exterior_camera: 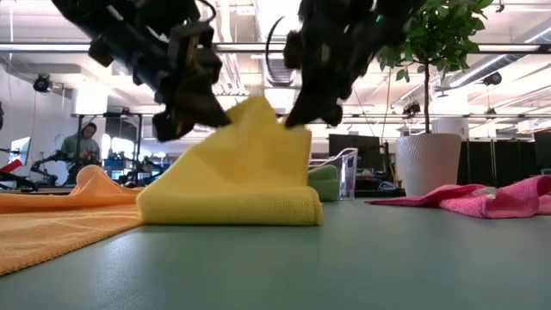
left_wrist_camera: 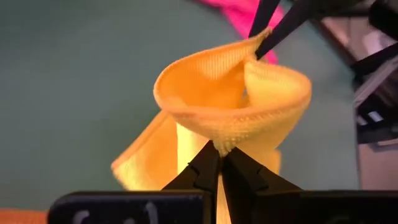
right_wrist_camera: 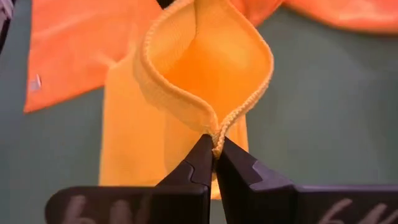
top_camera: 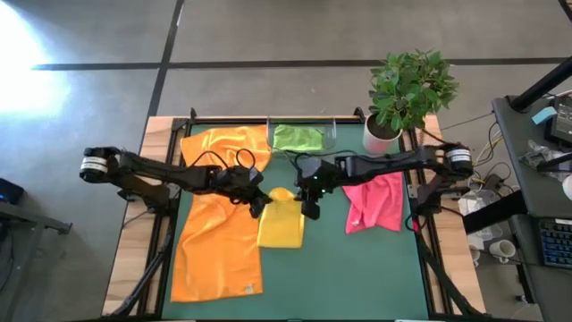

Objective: Fold microfiber towels
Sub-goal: Fold the yellow towel

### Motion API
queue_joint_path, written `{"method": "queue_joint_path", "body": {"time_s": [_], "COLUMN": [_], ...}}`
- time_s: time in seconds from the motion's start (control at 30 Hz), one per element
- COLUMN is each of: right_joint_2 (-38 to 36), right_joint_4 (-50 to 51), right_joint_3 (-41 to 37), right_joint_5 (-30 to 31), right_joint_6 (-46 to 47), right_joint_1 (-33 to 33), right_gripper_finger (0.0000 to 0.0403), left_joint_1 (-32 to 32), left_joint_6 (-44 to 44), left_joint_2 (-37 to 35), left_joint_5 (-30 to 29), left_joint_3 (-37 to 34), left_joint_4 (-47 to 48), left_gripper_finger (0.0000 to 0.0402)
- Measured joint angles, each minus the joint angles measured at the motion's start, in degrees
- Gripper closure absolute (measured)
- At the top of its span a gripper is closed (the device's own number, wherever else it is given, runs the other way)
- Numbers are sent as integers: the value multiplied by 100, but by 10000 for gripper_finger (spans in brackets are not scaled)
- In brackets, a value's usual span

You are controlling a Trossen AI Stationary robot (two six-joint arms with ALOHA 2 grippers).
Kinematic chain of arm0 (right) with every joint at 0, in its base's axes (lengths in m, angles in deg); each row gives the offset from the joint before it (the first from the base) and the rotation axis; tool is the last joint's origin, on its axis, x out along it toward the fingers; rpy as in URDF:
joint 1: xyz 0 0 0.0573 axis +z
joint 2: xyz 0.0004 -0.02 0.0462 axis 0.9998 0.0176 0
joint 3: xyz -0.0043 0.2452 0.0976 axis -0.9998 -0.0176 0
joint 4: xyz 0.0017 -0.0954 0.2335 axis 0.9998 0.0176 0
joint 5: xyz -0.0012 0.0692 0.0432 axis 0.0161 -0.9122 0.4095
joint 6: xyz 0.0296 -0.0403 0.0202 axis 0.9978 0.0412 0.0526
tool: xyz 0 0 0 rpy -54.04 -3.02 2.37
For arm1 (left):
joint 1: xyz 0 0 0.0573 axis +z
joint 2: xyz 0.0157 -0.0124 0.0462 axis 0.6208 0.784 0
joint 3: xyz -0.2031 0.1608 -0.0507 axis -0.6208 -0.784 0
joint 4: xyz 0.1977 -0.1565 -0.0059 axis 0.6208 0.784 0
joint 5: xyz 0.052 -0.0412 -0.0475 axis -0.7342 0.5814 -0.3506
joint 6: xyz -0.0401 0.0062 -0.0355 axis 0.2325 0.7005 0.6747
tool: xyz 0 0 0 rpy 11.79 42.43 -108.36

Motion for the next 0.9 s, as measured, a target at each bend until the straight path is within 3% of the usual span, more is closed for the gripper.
{"method": "queue_joint_path", "body": {"time_s": [0.3,0.67,0.9], "right_joint_2": [-602,-366,7], "right_joint_4": [177,36,71], "right_joint_3": [0,131,578], "right_joint_5": [1101,2069,2275], "right_joint_6": [807,2406,3063], "right_joint_1": [758,1959,2567], "right_gripper_finger": [394,394,394], "left_joint_1": [-216,-1273,-2009], "left_joint_6": [-114,441,1219], "left_joint_2": [-570,-592,-521], "left_joint_5": [87,95,102], "left_joint_3": [290,269,269], "left_joint_4": [218,454,420], "left_gripper_finger": [401,402,402]}}
